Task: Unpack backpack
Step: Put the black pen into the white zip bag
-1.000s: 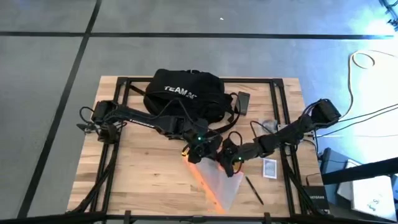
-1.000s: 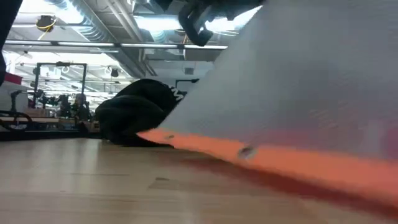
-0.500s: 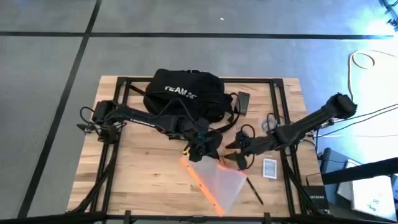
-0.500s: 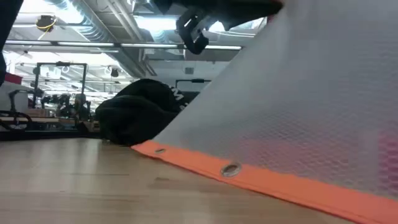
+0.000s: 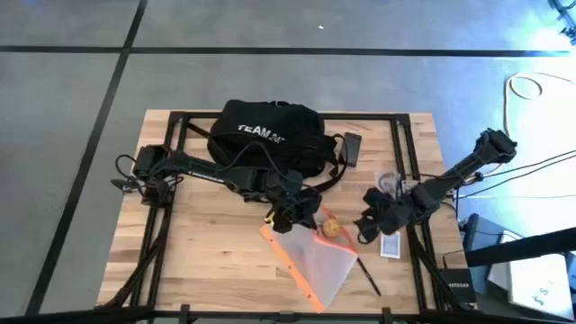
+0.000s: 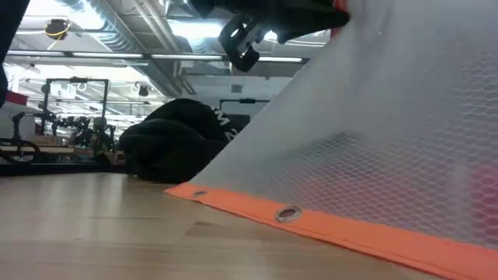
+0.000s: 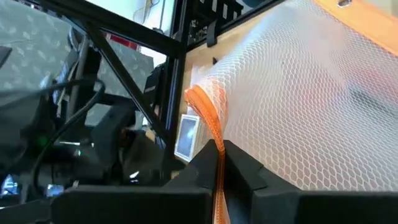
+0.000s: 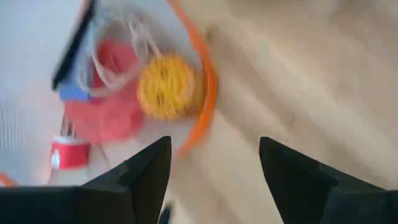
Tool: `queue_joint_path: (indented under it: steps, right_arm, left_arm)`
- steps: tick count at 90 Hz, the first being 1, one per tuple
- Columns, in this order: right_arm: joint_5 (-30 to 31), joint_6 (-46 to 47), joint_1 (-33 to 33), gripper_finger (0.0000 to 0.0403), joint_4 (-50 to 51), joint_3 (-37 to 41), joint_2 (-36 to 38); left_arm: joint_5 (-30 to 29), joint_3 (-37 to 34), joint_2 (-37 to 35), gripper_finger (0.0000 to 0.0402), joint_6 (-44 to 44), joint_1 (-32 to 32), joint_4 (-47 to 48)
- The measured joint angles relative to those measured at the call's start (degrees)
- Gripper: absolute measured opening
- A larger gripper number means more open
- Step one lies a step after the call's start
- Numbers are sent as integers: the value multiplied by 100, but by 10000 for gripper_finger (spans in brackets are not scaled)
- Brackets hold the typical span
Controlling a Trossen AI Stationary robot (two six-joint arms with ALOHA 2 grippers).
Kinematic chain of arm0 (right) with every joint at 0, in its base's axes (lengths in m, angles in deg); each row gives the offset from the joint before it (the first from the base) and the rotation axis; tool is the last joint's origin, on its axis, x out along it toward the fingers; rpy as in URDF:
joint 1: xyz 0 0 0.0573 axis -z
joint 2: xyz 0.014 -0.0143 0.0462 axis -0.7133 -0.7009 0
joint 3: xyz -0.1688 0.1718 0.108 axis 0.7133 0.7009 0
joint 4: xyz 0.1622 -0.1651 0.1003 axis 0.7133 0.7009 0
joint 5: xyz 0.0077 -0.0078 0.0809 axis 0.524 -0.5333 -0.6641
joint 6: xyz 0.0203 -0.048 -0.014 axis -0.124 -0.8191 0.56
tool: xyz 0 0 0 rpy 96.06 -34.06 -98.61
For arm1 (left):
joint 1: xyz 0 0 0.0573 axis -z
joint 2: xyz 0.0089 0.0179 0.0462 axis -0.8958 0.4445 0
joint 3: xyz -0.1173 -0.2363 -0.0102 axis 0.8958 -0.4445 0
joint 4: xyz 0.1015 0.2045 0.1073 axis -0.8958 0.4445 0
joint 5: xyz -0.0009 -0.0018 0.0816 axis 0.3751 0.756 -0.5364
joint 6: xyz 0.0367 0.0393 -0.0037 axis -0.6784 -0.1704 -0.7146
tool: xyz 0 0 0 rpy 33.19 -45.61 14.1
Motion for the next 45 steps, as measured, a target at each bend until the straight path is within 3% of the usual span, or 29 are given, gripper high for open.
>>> queue_joint_path:
  steps: [11,24,36,45]
  right_arm:
    - [-220,797,-572,225,-272,-2,-341]
    - [-1278,1540,-964,225,-903,0,-1194]
    - [-1571,1715,-1176,225,-1712,-223,-2143]
    - [-1763,1676,-1175,225,-1524,-722,-2705]
  left_arm:
    - [2,0,0,0,-4,1,-10]
    - [4,0,0,0,-122,3,-23]
    - [7,0,0,0,-275,3,-36]
    - [31,0,0,0,-275,3,-62]
